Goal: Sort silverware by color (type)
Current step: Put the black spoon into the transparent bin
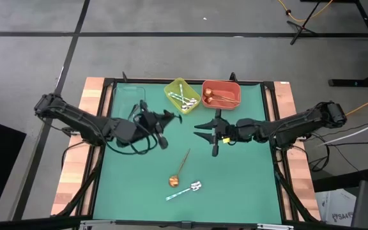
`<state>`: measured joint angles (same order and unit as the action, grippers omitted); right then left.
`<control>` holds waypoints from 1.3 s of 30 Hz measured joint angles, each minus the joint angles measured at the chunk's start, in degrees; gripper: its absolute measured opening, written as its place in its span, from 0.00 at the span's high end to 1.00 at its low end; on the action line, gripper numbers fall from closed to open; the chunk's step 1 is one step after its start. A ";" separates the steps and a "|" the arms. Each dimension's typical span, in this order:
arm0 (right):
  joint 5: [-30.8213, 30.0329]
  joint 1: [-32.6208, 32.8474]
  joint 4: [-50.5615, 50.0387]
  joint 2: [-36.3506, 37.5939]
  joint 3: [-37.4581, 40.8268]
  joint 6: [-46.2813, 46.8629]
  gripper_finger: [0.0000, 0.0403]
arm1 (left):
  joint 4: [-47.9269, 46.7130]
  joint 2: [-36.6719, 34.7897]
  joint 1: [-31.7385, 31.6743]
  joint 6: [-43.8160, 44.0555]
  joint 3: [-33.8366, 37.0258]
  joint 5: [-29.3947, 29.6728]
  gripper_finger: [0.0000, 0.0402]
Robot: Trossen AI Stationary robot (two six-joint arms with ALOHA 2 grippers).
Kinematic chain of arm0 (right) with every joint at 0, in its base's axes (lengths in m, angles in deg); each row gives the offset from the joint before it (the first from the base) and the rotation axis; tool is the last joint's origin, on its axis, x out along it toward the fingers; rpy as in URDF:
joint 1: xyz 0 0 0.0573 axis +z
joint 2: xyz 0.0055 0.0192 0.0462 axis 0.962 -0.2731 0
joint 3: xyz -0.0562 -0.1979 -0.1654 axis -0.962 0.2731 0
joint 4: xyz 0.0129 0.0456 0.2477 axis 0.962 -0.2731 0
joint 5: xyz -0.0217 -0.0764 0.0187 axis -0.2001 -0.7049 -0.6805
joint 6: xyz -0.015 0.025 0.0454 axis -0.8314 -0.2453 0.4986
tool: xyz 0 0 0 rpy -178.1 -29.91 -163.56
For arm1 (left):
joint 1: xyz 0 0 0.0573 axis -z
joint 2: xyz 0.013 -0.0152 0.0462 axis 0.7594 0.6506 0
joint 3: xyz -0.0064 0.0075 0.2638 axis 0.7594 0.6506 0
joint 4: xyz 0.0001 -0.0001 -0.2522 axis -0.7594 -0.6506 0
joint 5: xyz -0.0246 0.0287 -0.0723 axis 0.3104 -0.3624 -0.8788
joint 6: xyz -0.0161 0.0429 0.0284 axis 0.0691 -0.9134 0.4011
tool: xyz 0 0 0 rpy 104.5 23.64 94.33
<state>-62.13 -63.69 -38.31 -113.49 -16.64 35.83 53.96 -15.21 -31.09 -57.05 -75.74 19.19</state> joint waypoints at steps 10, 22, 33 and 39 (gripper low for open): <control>0.00 0.00 -6.31 0.08 0.04 0.08 0.75 | -13.91 -10.82 -8.17 0.46 0.00 4.67 0.97; 0.01 0.00 -9.09 0.08 0.04 0.21 0.75 | -48.50 -16.24 -22.06 22.82 -0.02 0.99 0.97; 0.02 0.00 -9.83 0.08 0.04 0.23 0.75 | -72.06 -13.73 -31.64 36.82 0.11 -13.07 0.97; 0.02 0.00 -9.95 0.08 0.04 0.23 0.75 | -71.35 -12.66 -34.39 36.85 4.70 -18.28 0.97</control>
<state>-62.11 -63.69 -48.26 -113.41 -16.60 36.06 -17.39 -27.87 -65.49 -20.21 -71.04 0.91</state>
